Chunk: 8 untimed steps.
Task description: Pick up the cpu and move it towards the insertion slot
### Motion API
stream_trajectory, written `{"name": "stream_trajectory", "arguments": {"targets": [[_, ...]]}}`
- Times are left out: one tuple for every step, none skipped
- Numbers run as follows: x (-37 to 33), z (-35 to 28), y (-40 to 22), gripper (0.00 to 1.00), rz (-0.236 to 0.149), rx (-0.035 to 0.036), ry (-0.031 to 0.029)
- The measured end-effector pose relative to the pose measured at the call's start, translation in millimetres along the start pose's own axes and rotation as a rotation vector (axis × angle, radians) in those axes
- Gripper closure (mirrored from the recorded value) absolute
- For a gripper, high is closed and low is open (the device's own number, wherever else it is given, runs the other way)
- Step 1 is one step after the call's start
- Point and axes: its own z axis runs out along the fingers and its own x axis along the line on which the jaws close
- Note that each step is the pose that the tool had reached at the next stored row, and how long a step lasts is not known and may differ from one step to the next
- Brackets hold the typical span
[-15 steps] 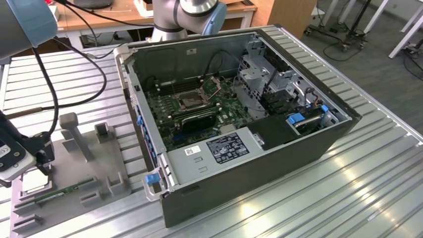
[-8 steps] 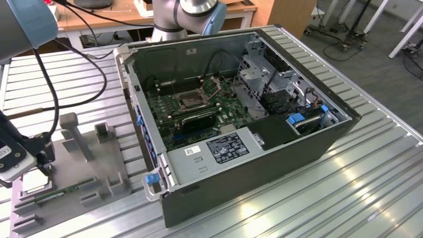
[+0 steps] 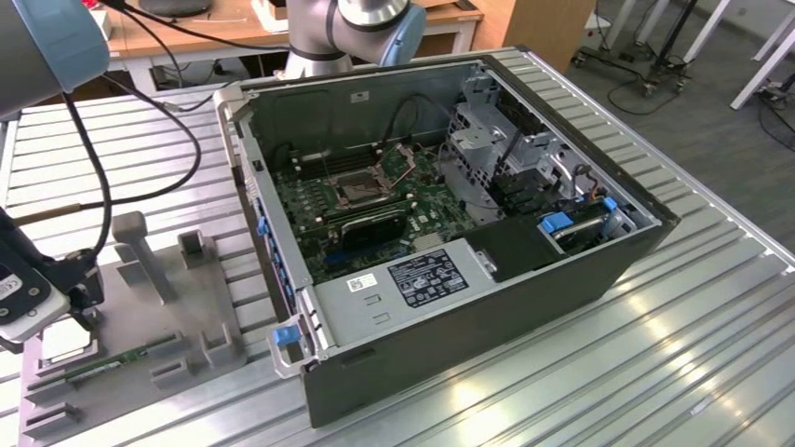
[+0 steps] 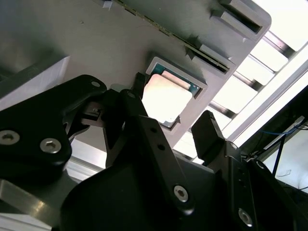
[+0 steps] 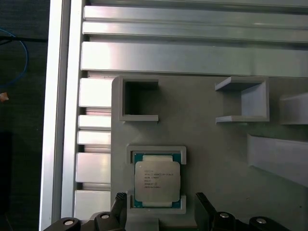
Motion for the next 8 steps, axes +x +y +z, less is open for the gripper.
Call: {"name": "stream_trajectory", "arguments": {"targets": [[0.0,0.4,0.0,0.34,0.000,0.0000,-0.0001],[0.0,0.9,0.0,0.34,0.000,-0.0001,-0.0001],[0.0,1.4,0.0,0.34,0.000,0.0000,0.0000],[0.0,2.0,0.0,0.34,0.000,0.0001,0.0001],[0.0,2.9,-0.1,0.34,0.000,0.0000,-0.0001],[0.0,4.0,-0.1,0.34,0.000,0.0000,0.0000],[0.0,5.3,-0.1,0.34,0.000,0.0001,0.0001],[0.0,6.8,-0.2,0.34,0.000,0.0001,0.0001]]}}
